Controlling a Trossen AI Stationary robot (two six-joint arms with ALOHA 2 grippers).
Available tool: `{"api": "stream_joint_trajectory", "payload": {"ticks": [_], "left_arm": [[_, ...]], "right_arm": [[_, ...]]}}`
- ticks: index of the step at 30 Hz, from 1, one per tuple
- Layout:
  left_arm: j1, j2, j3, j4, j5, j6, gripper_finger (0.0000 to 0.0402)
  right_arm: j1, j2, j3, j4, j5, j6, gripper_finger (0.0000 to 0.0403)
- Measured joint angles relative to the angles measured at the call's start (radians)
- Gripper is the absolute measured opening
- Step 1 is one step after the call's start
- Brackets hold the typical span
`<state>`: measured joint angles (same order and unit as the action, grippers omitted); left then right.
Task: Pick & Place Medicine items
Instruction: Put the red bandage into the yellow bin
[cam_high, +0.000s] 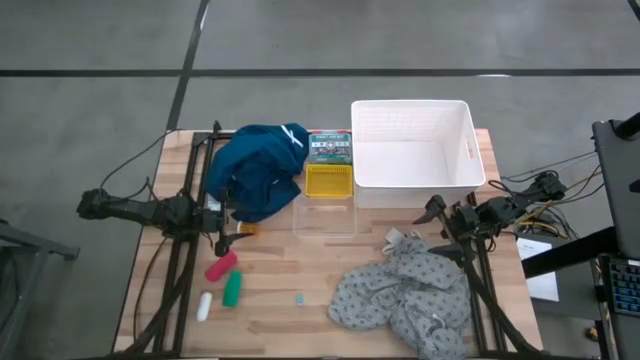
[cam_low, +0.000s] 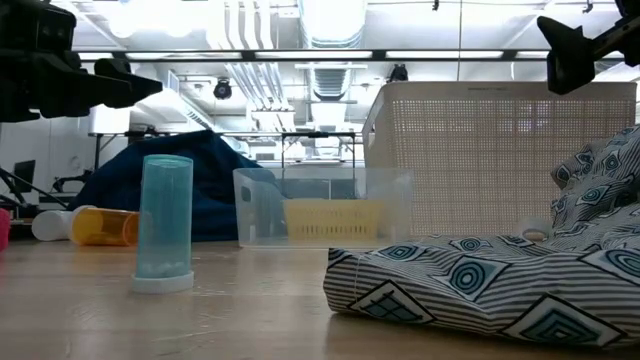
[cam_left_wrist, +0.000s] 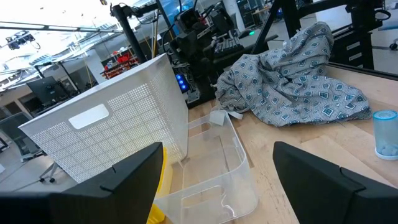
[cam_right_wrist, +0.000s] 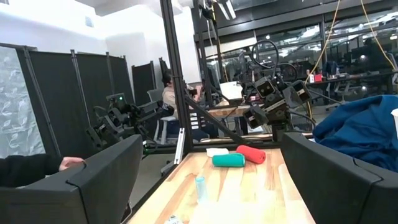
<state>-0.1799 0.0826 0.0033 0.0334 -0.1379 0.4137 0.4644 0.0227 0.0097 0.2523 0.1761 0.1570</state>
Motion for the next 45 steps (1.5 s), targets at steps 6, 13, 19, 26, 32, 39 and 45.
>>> {"api": "stream_joint_trajectory", "payload": {"ticks": [6, 13, 19, 26, 32, 39, 45], "left_arm": [[0.000, 0.000, 0.000, 0.000, 0.000, 0.000, 0.0310], [0.000, 0.000, 0.000, 0.000, 0.000, 0.000, 0.0310], [0.000, 0.000, 0.000, 0.000, 0.000, 0.000, 0.0310], [0.000, 0.000, 0.000, 0.000, 0.000, 0.029, 0.0310], [0.000, 0.000, 0.000, 0.000, 0.000, 0.028, 0.0310], [0.001, 0.001, 0.000, 0.017, 0.005, 0.015, 0.0310], [0.000, 0.002, 0.024, 0.119, 0.048, -0.084, 0.0310]], "right_arm": [[0.000, 0.000, 0.000, 0.002, 0.002, -0.006, 0.0380], [0.000, 0.000, 0.000, 0.143, 0.068, -0.152, 0.0380], [0.000, 0.000, 0.000, 0.148, 0.068, -0.135, 0.0380], [0.000, 0.000, 0.000, 0.147, 0.068, -0.135, 0.0380], [0.000, 0.000, 0.000, 0.146, 0.068, -0.216, 0.0380], [0.000, 0.000, 0.000, 0.146, 0.068, -0.206, 0.0380], [0.000, 0.000, 0.000, 0.146, 0.068, -0.210, 0.0380]]}}
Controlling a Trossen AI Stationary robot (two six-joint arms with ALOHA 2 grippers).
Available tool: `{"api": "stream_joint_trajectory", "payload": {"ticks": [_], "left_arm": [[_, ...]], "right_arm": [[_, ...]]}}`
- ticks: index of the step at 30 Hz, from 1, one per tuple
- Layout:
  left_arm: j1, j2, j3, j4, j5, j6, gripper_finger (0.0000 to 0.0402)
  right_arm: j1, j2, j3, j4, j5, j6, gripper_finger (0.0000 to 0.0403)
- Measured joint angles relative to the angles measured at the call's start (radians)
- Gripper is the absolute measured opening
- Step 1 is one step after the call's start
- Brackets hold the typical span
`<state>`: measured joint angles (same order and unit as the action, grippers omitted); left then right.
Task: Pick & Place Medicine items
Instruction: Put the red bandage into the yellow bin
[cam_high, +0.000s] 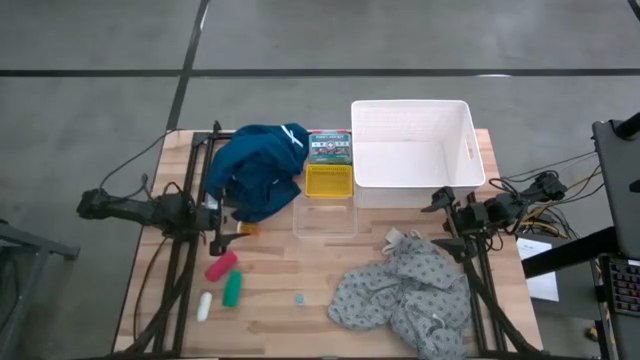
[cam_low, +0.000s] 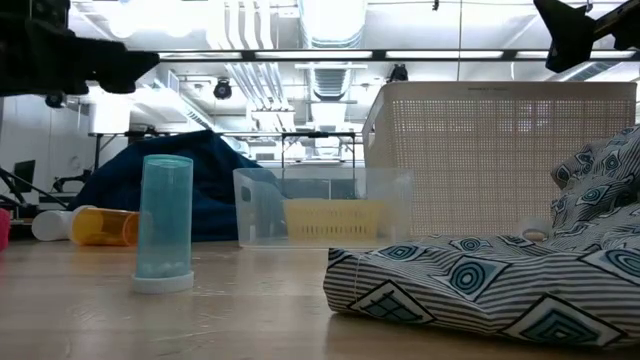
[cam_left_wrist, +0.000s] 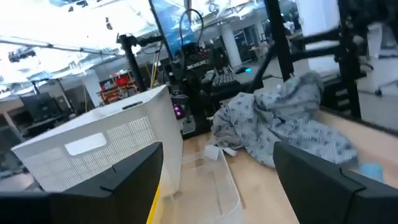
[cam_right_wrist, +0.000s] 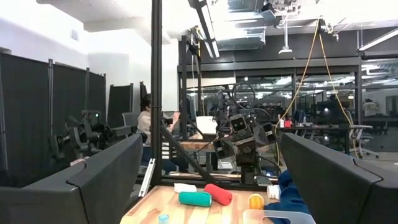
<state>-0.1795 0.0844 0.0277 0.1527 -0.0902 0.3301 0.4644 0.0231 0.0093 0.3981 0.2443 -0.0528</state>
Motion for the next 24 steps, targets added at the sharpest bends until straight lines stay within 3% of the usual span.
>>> {"api": "stream_joint_trajectory", "payload": {"ticks": [3, 10, 24], "left_arm": [[0.000, 0.009, 0.019, 0.004, -0.055, -0.059, 0.0310], [0.000, 0.079, 0.106, -0.003, -0.060, -0.241, 0.0310], [0.000, 0.340, 0.340, -0.144, -0.059, -0.327, 0.0310]], "right_arm": [[0.000, 0.000, 0.000, -0.001, 0.000, 0.000, 0.0380], [0.000, 0.000, 0.000, -0.001, 0.000, 0.000, 0.0380], [0.000, 0.000, 0.000, 0.000, 0.000, 0.000, 0.0380]]}}
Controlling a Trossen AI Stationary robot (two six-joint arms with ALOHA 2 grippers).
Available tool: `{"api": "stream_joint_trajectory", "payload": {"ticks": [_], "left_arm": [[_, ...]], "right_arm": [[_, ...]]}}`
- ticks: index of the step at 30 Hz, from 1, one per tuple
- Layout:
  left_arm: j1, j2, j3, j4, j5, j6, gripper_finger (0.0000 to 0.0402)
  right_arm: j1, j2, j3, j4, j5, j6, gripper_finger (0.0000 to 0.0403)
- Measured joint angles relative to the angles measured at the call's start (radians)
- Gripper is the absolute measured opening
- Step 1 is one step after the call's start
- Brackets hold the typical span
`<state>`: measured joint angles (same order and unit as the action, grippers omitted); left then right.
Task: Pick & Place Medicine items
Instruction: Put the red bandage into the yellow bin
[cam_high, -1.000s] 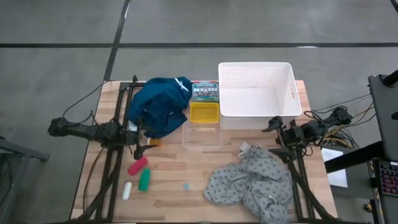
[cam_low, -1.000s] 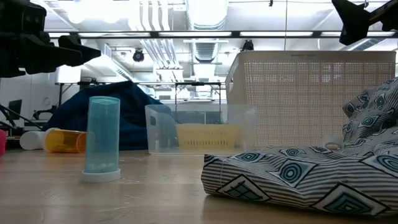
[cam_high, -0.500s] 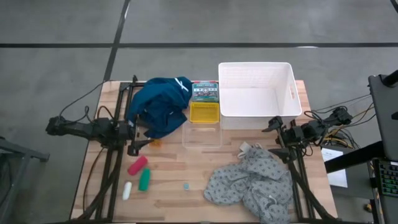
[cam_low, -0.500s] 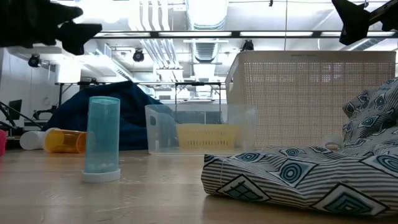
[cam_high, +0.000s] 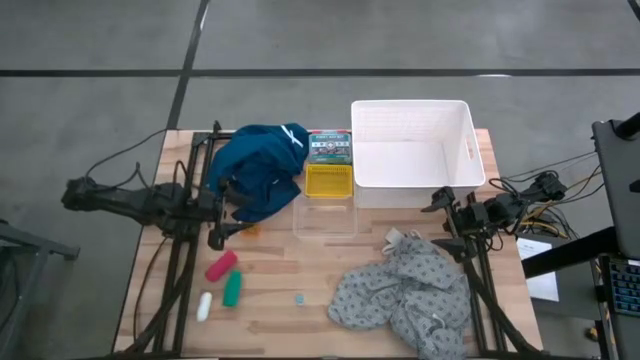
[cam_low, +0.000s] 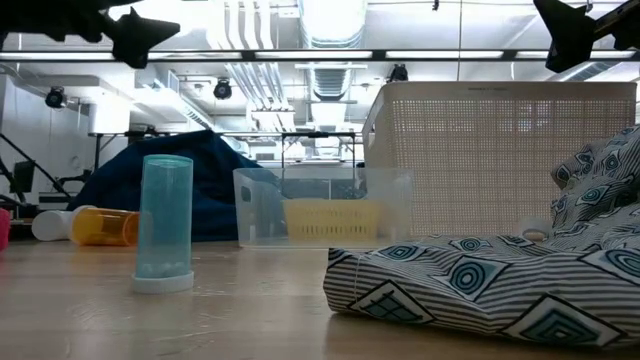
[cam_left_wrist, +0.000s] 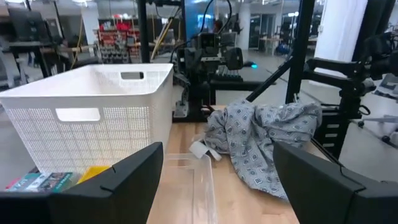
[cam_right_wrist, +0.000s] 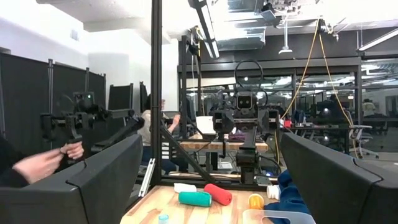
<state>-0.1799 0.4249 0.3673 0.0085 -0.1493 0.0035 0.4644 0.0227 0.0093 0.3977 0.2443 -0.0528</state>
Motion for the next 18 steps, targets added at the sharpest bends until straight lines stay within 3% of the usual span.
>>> {"api": "stream_joint_trajectory", "payload": {"ticks": [12, 18], "left_arm": [[0.000, 0.062, 0.155, -0.262, -0.015, -0.331, 0.0310], [-0.001, 0.062, 0.171, -0.389, 0.057, -0.443, 0.0310]], "right_arm": [[0.000, 0.000, 0.000, 0.000, 0.000, 0.000, 0.0380], [0.000, 0.000, 0.000, 0.000, 0.000, 0.000, 0.0380]]}}
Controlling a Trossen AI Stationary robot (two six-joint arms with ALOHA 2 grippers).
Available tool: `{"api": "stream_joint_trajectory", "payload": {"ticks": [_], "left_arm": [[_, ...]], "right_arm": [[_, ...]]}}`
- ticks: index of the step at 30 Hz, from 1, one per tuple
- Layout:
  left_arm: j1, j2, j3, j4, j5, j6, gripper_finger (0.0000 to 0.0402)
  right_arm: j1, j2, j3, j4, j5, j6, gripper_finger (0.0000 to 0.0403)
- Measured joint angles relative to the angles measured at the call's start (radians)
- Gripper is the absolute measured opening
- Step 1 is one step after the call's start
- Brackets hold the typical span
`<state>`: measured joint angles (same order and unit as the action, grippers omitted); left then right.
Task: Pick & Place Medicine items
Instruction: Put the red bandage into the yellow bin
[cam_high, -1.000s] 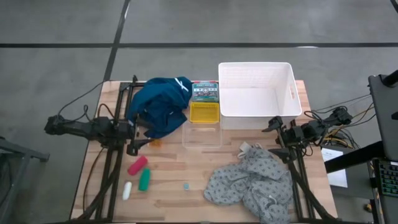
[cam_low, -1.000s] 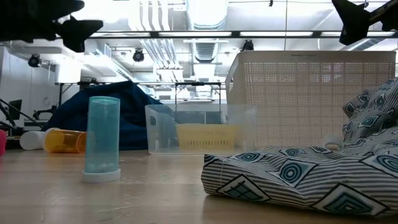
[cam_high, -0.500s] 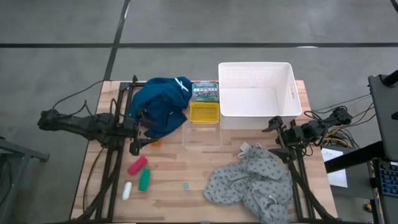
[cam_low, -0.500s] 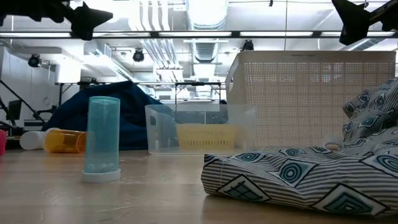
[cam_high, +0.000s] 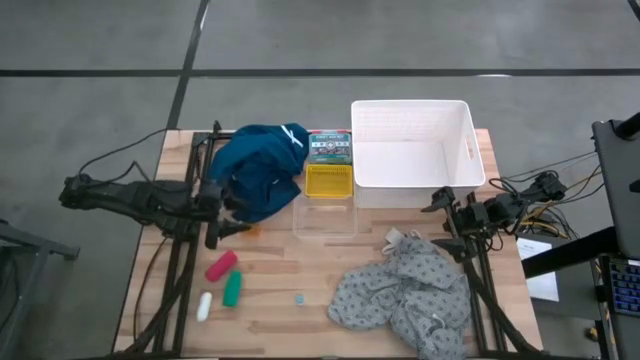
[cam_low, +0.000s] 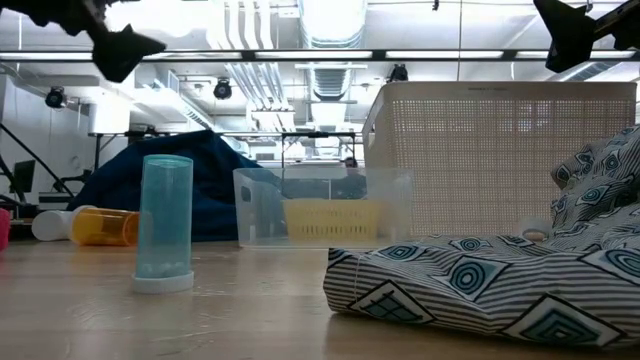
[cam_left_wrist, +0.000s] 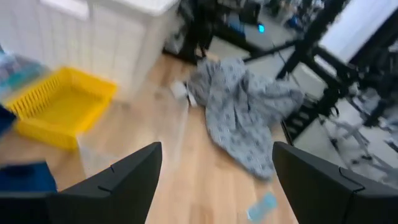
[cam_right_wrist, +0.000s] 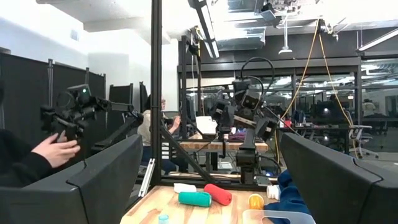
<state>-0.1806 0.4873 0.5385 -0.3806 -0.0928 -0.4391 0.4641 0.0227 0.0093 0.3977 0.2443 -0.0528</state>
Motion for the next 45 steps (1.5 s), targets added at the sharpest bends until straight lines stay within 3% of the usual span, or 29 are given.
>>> {"api": "stream_joint_trajectory", "payload": {"ticks": [12, 21, 29, 34, 38, 45], "left_arm": [[0.000, 0.000, -0.004, -0.132, 0.309, -0.279, 0.0310], [0.000, 0.024, -0.002, -0.275, 0.291, -0.430, 0.0310], [0.000, 0.141, 0.052, -0.427, 0.292, -0.543, 0.0310], [-0.001, 0.262, 0.127, -0.473, 0.299, -0.514, 0.0310], [-0.008, 0.348, 0.205, -0.527, 0.323, -0.406, 0.0310], [-0.010, 0.431, 0.253, -0.545, 0.328, -0.341, 0.0310]], "right_arm": [[0.000, 0.000, 0.000, 0.000, 0.000, 0.000, 0.0380], [0.000, 0.000, 0.000, 0.000, 0.000, 0.000, 0.0380], [0.000, 0.001, 0.000, 0.000, 0.000, 0.000, 0.0380], [0.000, 0.001, 0.000, 0.000, 0.000, 0.000, 0.0380], [0.000, 0.001, 0.000, 0.000, 0.000, 0.000, 0.0380], [0.000, 0.001, 0.000, 0.000, 0.000, 0.000, 0.0380]]}}
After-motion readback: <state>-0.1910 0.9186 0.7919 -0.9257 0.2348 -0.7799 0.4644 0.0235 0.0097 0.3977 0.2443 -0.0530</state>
